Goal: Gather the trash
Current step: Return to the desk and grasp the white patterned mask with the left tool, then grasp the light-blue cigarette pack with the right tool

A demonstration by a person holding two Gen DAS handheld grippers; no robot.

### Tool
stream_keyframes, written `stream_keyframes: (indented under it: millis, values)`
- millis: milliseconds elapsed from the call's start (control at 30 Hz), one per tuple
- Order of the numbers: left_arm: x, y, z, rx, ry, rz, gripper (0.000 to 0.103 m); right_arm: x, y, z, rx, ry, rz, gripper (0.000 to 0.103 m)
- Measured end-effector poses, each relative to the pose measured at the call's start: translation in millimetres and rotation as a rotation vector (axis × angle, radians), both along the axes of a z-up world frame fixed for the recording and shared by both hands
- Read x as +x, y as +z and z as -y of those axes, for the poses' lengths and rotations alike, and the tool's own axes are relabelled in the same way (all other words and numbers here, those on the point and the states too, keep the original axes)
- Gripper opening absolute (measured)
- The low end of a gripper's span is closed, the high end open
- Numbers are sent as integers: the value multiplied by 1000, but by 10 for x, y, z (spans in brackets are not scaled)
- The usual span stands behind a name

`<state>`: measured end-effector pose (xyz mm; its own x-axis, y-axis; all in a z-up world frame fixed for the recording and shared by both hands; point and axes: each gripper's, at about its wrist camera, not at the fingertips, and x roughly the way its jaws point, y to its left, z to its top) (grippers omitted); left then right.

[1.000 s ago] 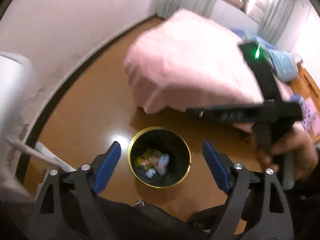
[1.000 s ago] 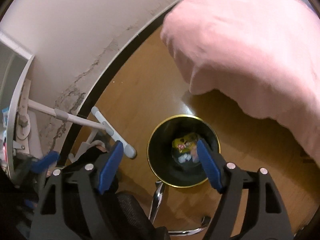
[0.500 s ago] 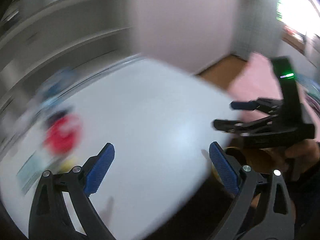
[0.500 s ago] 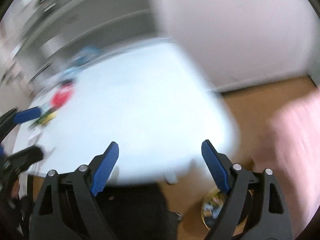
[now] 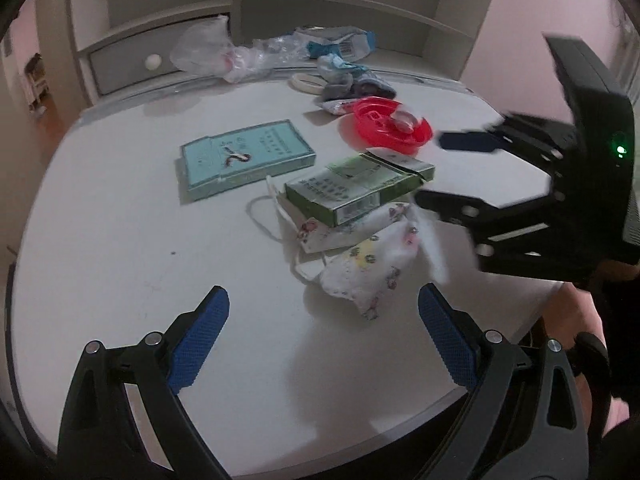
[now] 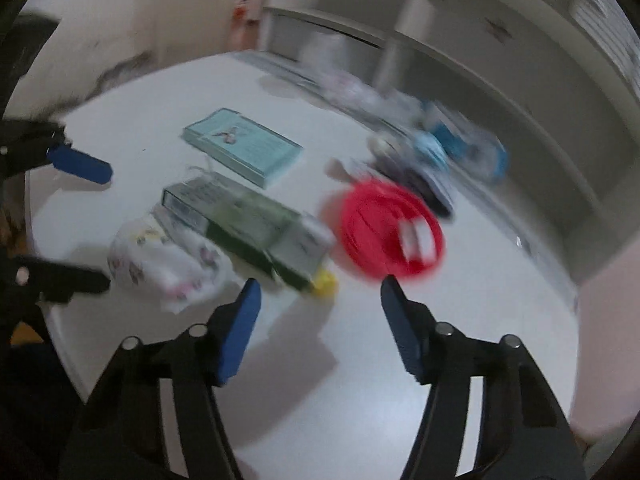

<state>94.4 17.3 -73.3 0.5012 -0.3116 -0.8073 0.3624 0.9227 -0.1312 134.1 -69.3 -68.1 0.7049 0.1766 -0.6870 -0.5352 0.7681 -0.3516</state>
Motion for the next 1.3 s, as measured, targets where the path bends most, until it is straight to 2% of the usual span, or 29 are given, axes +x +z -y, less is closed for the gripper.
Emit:
stream_keyframes:
  millis: [133, 167, 300, 400, 500, 533, 600, 633, 667, 700, 733, 800, 833, 900, 1033, 1233, 1300]
  values:
    - [95, -44, 64, 1, -36, -7, 93, 116, 15, -226, -47, 60, 11, 42]
    - [116, -58, 74, -1, -40, -11, 93, 130, 17, -257, -52, 70, 10, 36]
    - [165, -102, 94, -7, -41, -17, 93, 175, -7, -316, -67, 92, 5, 33]
    - [188, -99, 79, -22, -36, -19, 93, 285, -8, -345, -40, 117, -64, 39]
    - [268, -107, 124, -13, -28, -18, 93, 347, 27, -367, -34, 120, -63, 43]
    - [298, -107, 153, 4, -27, -7, 93, 390, 61, -346, -15, 115, -82, 47]
    - [306, -102, 180, 23, -37, 5, 92, 433, 139, -269, 45, 101, -95, 64]
    - [315, -109, 196, 31, -47, 7, 89, 458, 203, -204, 98, 96, -113, 67]
    - [311, -119, 210, 49, -51, 13, 76, 486, 250, -149, 141, 88, -133, 69]
    - [289, -108, 222, 80, -50, 36, 55, 526, 290, -105, 178, 76, -161, 69]
    - [272, -98, 226, 98, -55, 45, 46, 571, 310, -98, 193, 73, -180, 69]
    - [250, -63, 179, 76, -73, 27, 18, 641, 355, -167, 203, 81, -218, 69]
    - [229, -35, 147, 78, -69, 33, 18, 667, 372, -206, 196, 87, -221, 70]
    - [165, 56, 45, 101, -61, 71, 16, 703, 399, -375, 160, 118, -226, 79]
    - [130, 168, -263, 89, 0, 92, 13, 836, 359, -872, 6, 207, -193, 83]
    - [142, 157, -722, 39, 100, 77, 13, 1060, 52, -1394, -230, 322, -202, 84]
    - [159, 150, -839, 19, 120, 74, 13, 1185, 63, -1464, -216, 332, -203, 88]
